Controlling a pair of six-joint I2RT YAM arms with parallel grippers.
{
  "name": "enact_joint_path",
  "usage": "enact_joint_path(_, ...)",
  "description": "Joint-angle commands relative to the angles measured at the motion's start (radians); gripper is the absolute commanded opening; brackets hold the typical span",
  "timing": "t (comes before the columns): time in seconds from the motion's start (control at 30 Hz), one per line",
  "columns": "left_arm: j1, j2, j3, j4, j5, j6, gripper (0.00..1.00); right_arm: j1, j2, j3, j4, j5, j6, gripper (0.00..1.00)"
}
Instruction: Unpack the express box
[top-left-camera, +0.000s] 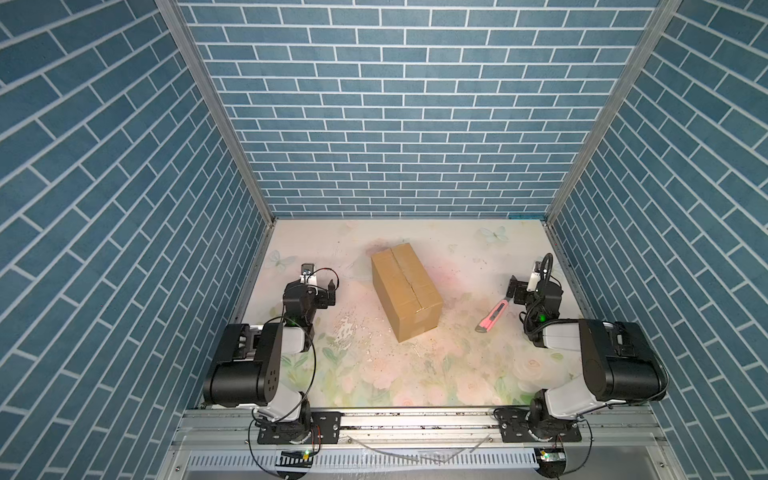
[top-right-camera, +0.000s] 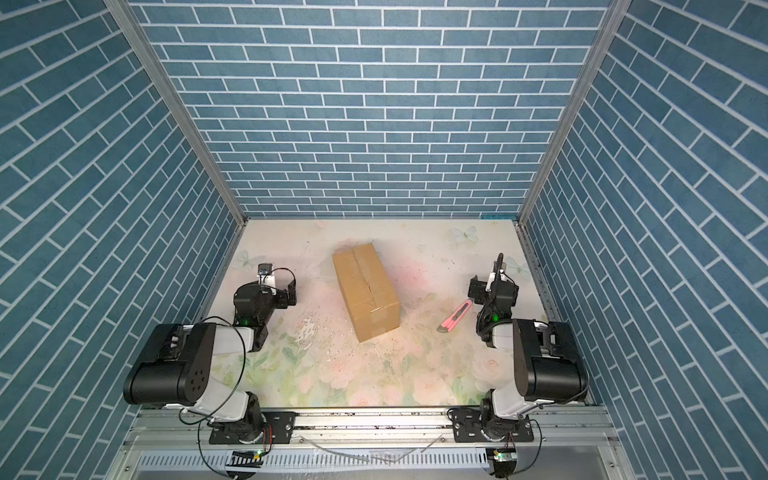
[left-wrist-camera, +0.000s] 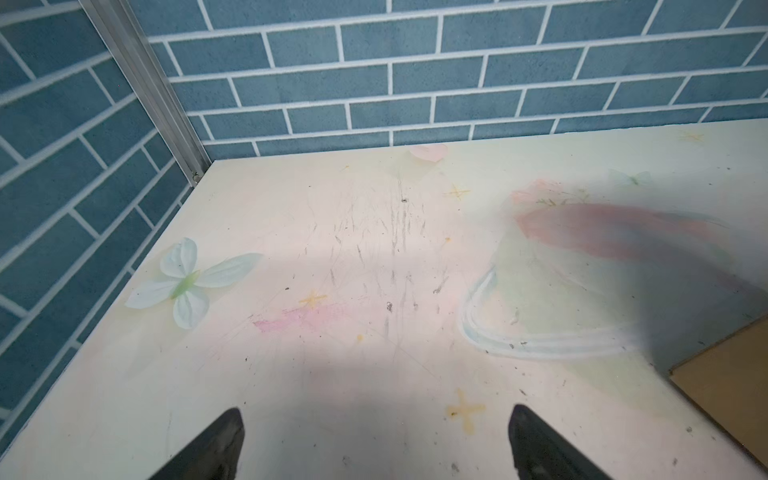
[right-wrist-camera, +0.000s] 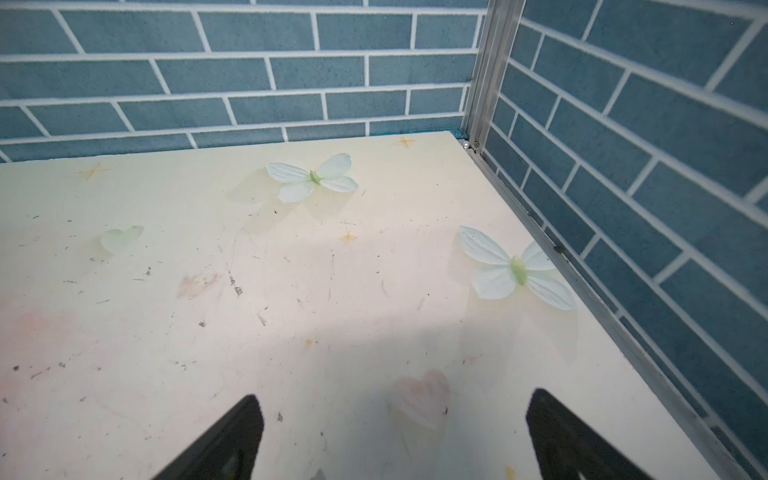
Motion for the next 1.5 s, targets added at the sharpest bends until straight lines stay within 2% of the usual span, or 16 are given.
enact_joint_path(0.0, -0.002, 0.009, 0.014, -0.004, 0.031, 0.018, 1.0, -0.003, 0.011, -0.012, 0.001, 0.011, 0.006, 0.99)
enact_joint_path(1.47, -0.002, 0.009, 0.015, -0.003, 0.048, 0.023, 1.0, -0.003, 0.011, -0.013, 0.001, 0.011, 0.007, 0.99)
